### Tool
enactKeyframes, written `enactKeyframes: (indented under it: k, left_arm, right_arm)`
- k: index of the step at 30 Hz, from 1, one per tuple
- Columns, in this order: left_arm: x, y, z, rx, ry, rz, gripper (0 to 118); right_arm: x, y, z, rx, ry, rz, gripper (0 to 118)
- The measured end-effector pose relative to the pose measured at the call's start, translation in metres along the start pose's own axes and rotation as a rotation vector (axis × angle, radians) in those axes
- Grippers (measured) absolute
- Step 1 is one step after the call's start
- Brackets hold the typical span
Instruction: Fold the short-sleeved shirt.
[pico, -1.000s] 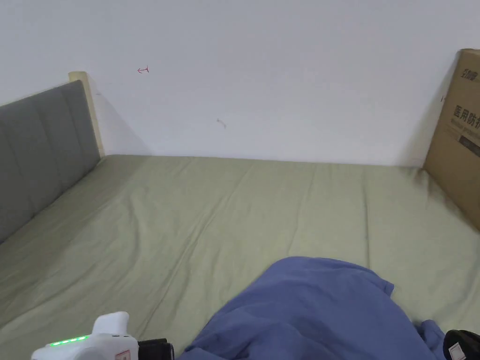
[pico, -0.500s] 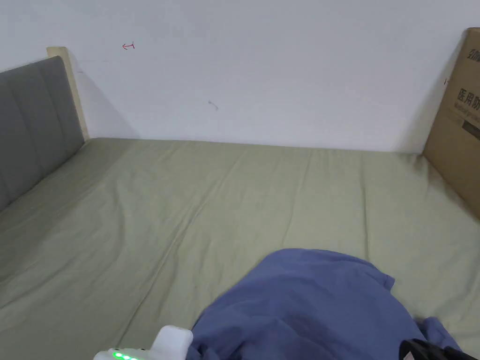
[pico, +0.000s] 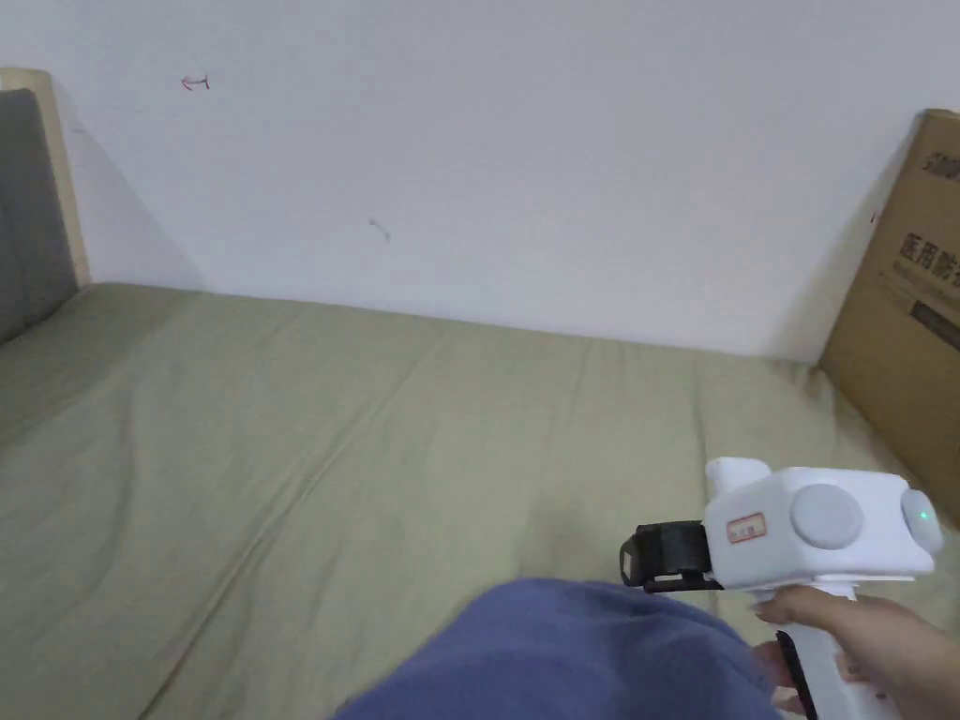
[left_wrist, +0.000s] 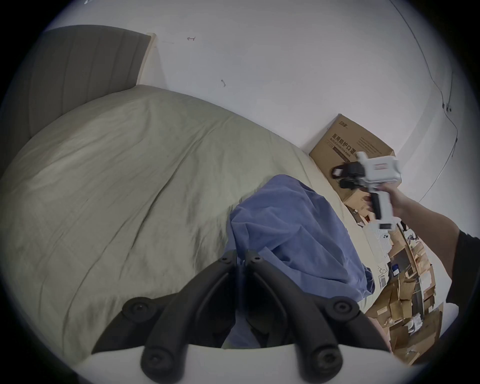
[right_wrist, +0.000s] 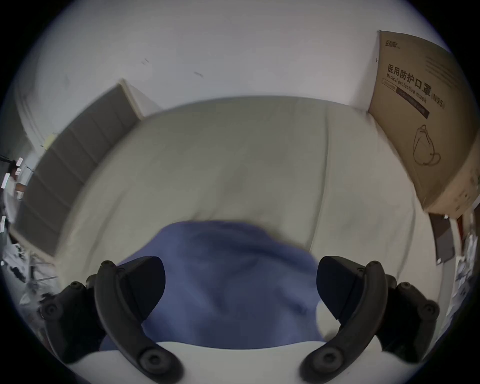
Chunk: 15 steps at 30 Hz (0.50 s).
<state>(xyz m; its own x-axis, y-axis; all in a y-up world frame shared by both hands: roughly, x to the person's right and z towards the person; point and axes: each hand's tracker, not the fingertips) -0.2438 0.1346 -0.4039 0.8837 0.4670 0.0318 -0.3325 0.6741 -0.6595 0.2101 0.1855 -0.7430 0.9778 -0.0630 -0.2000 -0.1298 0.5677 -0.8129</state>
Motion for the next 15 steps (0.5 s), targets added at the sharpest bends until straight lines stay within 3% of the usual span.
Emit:
enactKeyframes:
  k: [2,5,8,9,11,13,15]
  left_arm:
    - [-0.004,-0.001,-0.003,-0.01,-0.005,0.015,5]
    - [-0.009,-0.006,-0.011,-0.028,0.009,0.012,4]
    - [-0.011,-0.008,-0.019,-0.059,0.031,-0.005,4]
    - [-0.012,-0.008,-0.02,-0.057,0.03,-0.011,4]
    - [-0.012,-0.006,-0.022,-0.063,0.031,-0.015,5]
    - [-0.014,-0.008,-0.022,-0.064,0.023,0.007,5]
    - [-0.016,-0.008,-0.025,-0.066,0.017,0.039,4]
  right_arm:
    - [0.002,-0.004,-0.031,-0.014,-0.047,-0.015,116]
    - [0.005,-0.002,-0.081,-0.255,0.001,-0.032,116]
    - [-0.005,-0.014,-0.118,-0.416,-0.113,0.045,117]
    - [-0.004,-0.016,-0.133,-0.457,-0.105,0.046,118]
    - [0.009,-0.017,-0.126,-0.411,-0.027,-0.038,118]
    - [0.018,-0.027,-0.119,-0.344,0.029,-0.023,118]
    - [0.015,-0.037,-0.108,-0.272,0.015,0.012,118]
